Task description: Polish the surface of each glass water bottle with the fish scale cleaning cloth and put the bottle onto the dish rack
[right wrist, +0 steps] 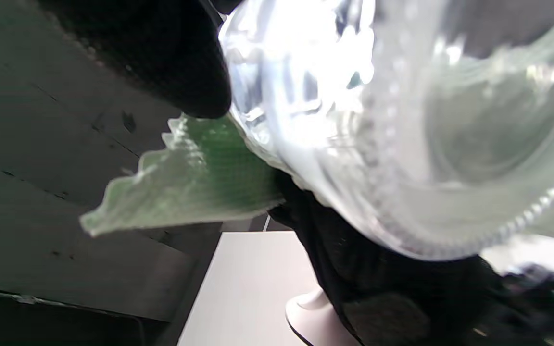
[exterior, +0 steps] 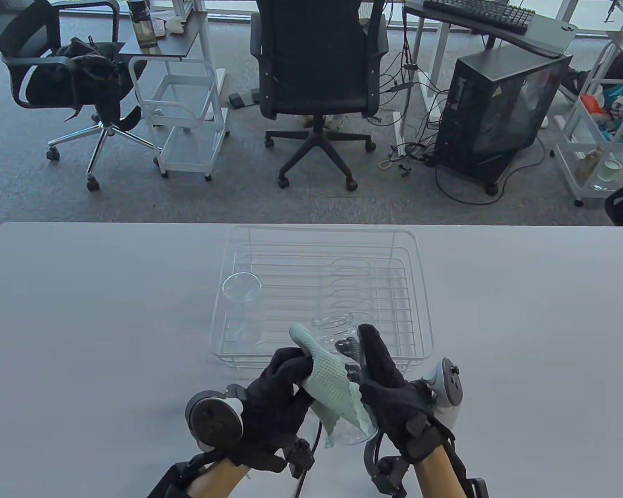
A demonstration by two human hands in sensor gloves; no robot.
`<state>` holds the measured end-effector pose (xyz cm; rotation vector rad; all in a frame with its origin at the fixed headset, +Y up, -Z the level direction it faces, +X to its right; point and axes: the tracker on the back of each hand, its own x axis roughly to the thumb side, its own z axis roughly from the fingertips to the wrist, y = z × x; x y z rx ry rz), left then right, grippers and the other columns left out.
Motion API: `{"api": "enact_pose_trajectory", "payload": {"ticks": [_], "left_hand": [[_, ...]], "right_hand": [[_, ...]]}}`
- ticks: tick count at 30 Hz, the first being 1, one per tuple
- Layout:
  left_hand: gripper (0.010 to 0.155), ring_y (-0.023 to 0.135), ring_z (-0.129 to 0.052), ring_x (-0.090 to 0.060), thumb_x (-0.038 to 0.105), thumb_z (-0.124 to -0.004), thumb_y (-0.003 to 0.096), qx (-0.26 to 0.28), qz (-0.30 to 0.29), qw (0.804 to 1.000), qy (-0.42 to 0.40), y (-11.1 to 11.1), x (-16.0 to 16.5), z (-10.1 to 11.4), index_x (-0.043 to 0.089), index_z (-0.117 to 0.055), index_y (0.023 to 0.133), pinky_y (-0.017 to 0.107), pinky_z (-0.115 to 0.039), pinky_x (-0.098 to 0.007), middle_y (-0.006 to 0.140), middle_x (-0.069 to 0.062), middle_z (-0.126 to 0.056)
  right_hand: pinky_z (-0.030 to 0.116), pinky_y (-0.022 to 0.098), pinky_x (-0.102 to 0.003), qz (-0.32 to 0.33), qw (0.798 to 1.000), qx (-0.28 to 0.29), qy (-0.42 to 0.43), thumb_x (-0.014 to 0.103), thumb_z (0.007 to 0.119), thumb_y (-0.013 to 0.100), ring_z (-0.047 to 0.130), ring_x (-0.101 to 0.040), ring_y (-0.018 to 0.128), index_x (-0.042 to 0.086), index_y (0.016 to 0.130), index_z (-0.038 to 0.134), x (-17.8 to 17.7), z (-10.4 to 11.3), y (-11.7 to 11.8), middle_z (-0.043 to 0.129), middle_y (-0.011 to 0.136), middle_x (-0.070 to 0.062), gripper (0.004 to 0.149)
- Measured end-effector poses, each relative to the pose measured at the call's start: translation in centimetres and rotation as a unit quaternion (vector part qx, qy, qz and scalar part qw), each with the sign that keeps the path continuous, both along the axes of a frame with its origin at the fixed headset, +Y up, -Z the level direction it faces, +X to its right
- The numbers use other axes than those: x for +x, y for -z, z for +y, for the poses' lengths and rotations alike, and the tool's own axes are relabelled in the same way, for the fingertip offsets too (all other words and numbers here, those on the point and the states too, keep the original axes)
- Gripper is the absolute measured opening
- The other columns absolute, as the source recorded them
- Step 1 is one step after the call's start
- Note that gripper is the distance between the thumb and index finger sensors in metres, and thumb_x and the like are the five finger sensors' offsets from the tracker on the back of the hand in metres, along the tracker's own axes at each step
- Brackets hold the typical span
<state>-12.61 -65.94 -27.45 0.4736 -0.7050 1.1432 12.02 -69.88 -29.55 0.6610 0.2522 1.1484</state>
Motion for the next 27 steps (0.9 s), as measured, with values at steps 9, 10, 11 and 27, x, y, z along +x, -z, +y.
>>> {"api": "enact_pose_trajectory", "payload": {"ticks": [9,10,11,27], "left_hand": [[0.041,0.068,-0.091,-0.029,0.036,-0.076,0.0582,-0.018,0.019,1.0,-0.008,0.3,-0.6,-0.4,0.031,-0.064,0.098,0.054,-0.08,-0.048,0.095,-0.011,-0.072],[0.041,0.068,-0.091,-0.029,0.035,-0.076,0.0583,-0.016,0.016,1.0,-0.002,0.2,-0.4,-0.5,0.03,-0.064,0.098,0.054,-0.079,-0.048,0.095,-0.011,-0.072],[0.041,0.068,-0.091,-0.029,0.035,-0.076,0.0583,-0.01,0.015,1.0,0.012,-0.1,0.0,-0.7,0.03,-0.064,0.098,0.053,-0.08,-0.049,0.095,-0.011,-0.072],[0.041,0.069,-0.091,-0.028,0.036,-0.078,0.0561,0.029,-0.024,0.996,0.079,-1.6,2.5,-1.9,0.032,-0.067,0.095,0.054,-0.08,-0.048,0.092,-0.011,-0.07]], "right_hand": [[0.062,0.054,-0.069,-0.025,0.998,0.023,-0.058,0.042,0.088,0.053,0.058,-0.058,0.085,0.029,0.114,0.023,0.0,0.1,0.1,0.024,0.117,-0.014,0.09],[0.062,0.054,-0.068,-0.039,0.997,0.03,-0.063,0.042,0.089,0.052,0.059,-0.057,0.085,0.028,0.114,0.022,0.1,0.2,0.1,0.024,0.116,-0.013,0.092],[0.063,0.054,-0.068,-0.061,0.995,0.035,-0.068,0.043,0.09,0.052,0.059,-0.056,0.084,0.027,0.114,0.021,0.2,0.3,0.1,0.024,0.116,-0.013,0.094],[0.053,0.059,-0.073,-0.045,0.999,-0.015,-0.011,0.057,0.067,0.06,0.049,-0.066,0.092,0.027,0.116,0.022,1.5,0.3,0.2,0.036,0.115,-0.027,0.078]]}}
